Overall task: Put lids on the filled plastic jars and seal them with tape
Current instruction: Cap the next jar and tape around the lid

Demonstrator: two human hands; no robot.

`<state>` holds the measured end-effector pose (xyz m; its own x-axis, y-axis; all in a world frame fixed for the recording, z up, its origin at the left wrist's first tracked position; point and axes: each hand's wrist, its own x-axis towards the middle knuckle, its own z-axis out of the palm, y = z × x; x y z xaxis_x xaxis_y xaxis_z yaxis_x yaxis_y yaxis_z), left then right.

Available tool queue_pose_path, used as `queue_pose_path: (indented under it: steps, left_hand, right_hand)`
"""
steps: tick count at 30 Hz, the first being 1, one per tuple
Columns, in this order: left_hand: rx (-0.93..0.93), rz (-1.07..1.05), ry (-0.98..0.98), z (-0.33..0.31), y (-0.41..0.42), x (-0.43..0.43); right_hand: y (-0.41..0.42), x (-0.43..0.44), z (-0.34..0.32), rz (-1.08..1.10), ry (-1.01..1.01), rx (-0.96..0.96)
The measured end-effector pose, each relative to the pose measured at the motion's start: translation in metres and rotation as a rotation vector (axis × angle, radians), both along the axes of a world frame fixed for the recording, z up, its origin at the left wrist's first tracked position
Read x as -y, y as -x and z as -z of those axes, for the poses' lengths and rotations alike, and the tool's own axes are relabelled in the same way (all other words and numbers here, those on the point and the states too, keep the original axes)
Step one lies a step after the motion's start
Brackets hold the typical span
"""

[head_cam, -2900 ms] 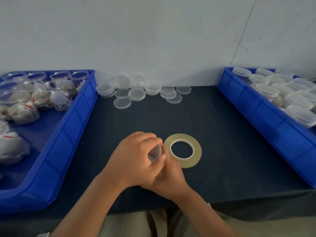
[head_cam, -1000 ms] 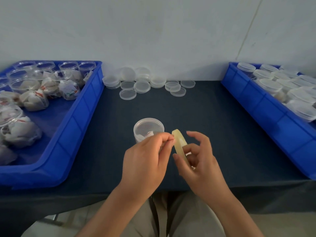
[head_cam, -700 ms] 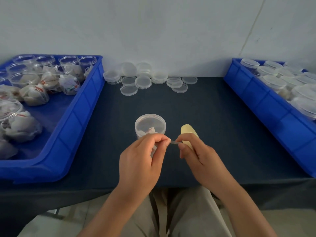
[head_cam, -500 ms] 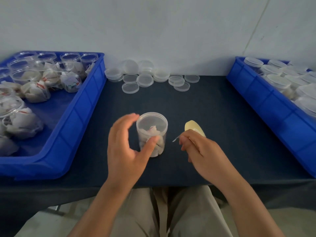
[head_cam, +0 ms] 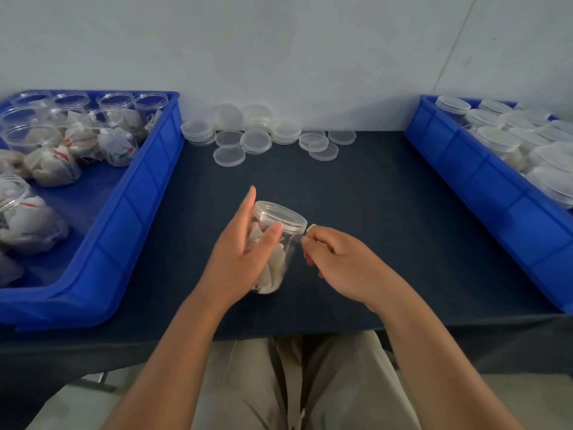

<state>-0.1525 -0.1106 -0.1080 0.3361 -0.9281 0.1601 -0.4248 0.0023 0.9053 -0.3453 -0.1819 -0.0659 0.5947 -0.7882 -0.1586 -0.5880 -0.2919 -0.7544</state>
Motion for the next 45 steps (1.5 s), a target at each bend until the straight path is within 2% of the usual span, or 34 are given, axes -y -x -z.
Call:
queue_pose_path:
  steps: [14, 28, 32, 39, 45]
  left_hand:
    - [0.097, -0.064, 0.090, -0.006, 0.011, 0.007]
    - [0.158, -0.083, 0.054, 0.002, 0.009, 0.011]
    - [0.037, -0.034, 0.033, -0.001, 0.003, 0.011]
    - [-0.136, 0.082, 0.021, -0.007, -0.015, 0.015]
    - [-0.220, 0.206, -0.030, -0.002, -0.036, 0.019]
  right_hand:
    - [0.000, -0.001, -0.002, 0.010, 0.036, -0.015]
    - [-0.002, 0.003, -0.002, -0.002, 0.078, -0.056]
    - [-0.003, 0.005, -0.001, -0.035, 0.094, -0.048]
    - [0.008, 0.019, -0.011, -0.239, 0.039, -0.038]
    - [0.018, 0.039, 0.004, -0.124, 0.110, -0.142]
